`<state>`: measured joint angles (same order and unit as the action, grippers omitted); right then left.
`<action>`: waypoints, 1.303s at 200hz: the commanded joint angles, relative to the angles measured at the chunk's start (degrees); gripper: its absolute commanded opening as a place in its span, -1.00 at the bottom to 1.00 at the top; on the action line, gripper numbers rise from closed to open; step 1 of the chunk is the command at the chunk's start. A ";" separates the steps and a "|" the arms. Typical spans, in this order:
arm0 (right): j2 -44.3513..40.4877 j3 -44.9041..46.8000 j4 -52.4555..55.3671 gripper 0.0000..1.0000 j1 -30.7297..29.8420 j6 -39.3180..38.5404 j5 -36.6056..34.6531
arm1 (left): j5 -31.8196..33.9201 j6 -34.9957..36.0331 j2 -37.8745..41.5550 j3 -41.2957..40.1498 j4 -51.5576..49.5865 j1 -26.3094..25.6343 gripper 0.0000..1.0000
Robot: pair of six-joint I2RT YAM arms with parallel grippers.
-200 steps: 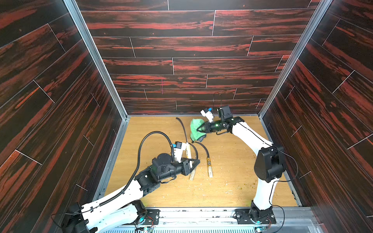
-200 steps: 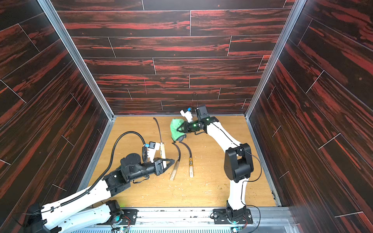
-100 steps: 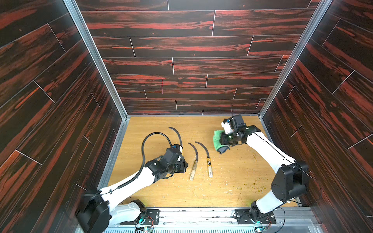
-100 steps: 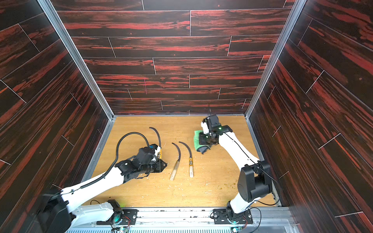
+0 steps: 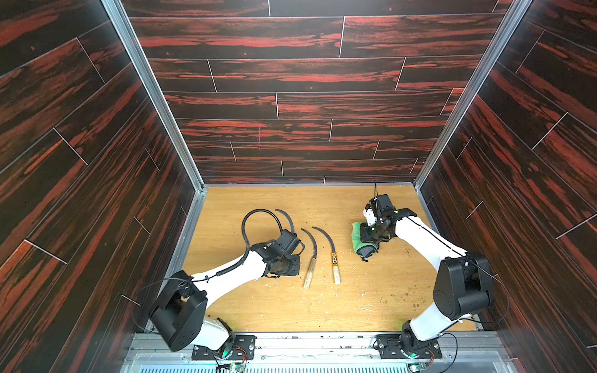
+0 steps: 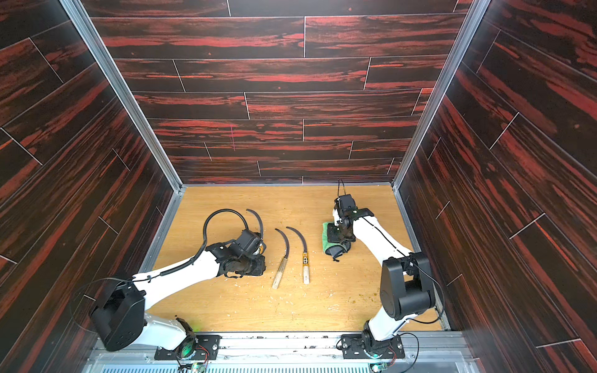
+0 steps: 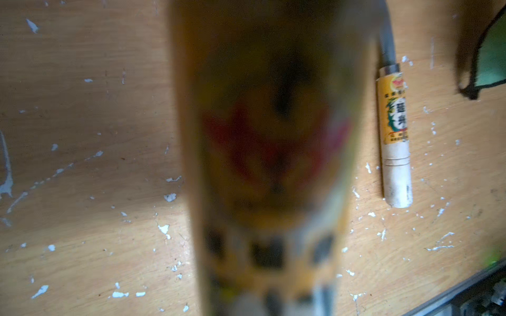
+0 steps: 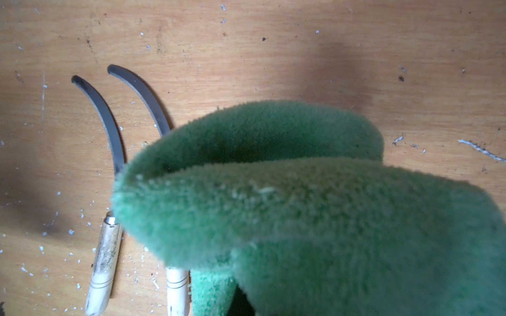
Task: Wipe small sickles with rags
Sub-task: Place the small sickle at the center of the board.
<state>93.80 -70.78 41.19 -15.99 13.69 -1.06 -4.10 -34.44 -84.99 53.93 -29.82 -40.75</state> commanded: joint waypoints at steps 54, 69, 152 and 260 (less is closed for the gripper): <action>2.56 1.55 -0.93 -0.78 0.34 1.04 0.97 | 0.75 1.48 -4.81 1.91 -7.15 0.43 -1.00; 2.66 1.58 -1.02 -0.77 0.33 1.13 1.06 | 0.76 1.56 -5.35 1.88 -7.59 0.41 -1.00; 2.94 1.90 -0.93 -0.72 0.30 1.01 1.06 | -1.17 2.00 -10.68 3.10 -9.46 0.40 -0.95; 5.22 4.02 -2.66 -0.62 0.33 1.42 2.16 | -3.79 2.00 -15.12 5.11 -9.88 0.87 -0.69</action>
<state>96.82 -67.96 38.65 -15.94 14.55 0.14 -7.07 -33.10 -99.42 58.06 -38.98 -40.25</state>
